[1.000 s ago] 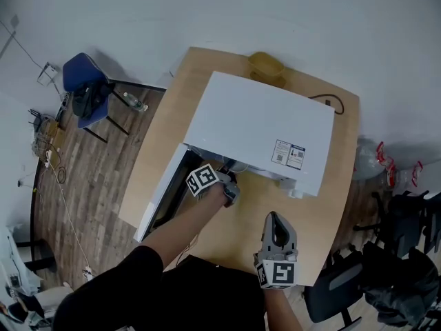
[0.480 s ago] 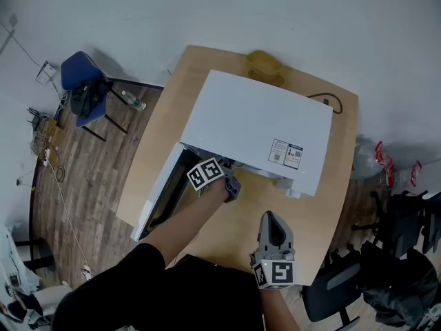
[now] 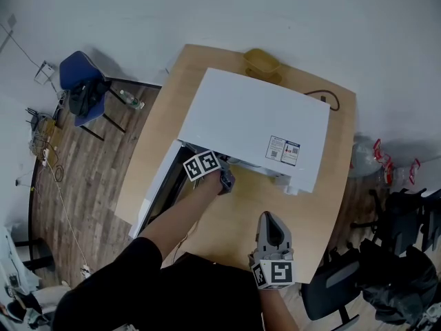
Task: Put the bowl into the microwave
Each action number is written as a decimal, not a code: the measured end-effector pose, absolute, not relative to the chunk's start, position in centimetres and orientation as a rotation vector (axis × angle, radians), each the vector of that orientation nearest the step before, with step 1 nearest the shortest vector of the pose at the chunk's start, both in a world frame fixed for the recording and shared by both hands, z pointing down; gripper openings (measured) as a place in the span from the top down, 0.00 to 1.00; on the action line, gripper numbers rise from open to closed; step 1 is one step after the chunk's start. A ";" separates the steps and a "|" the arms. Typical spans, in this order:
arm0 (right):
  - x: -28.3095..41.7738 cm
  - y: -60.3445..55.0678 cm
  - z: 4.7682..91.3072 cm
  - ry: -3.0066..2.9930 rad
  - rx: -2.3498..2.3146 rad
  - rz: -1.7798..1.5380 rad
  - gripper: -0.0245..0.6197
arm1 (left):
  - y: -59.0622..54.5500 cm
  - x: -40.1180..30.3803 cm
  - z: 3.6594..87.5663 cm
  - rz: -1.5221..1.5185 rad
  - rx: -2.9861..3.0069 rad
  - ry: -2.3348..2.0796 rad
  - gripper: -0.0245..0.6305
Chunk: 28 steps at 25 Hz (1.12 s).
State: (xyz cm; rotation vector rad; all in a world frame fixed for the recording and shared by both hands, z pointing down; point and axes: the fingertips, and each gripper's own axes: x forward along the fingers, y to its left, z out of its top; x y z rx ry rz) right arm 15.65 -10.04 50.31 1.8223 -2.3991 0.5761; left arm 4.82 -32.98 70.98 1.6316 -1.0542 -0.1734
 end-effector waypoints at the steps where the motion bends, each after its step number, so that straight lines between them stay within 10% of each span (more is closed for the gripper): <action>1: 15.7 -10.1 50.4 -2.396 1.827 0.580 0.87 | -33.2 4.7 70.9 -0.174 1.637 -1.056 0.59; 28: 16.5 -9.1 53.2 -2.286 1.767 0.591 0.87 | -35.0 2.9 70.7 0.085 1.961 -1.229 0.47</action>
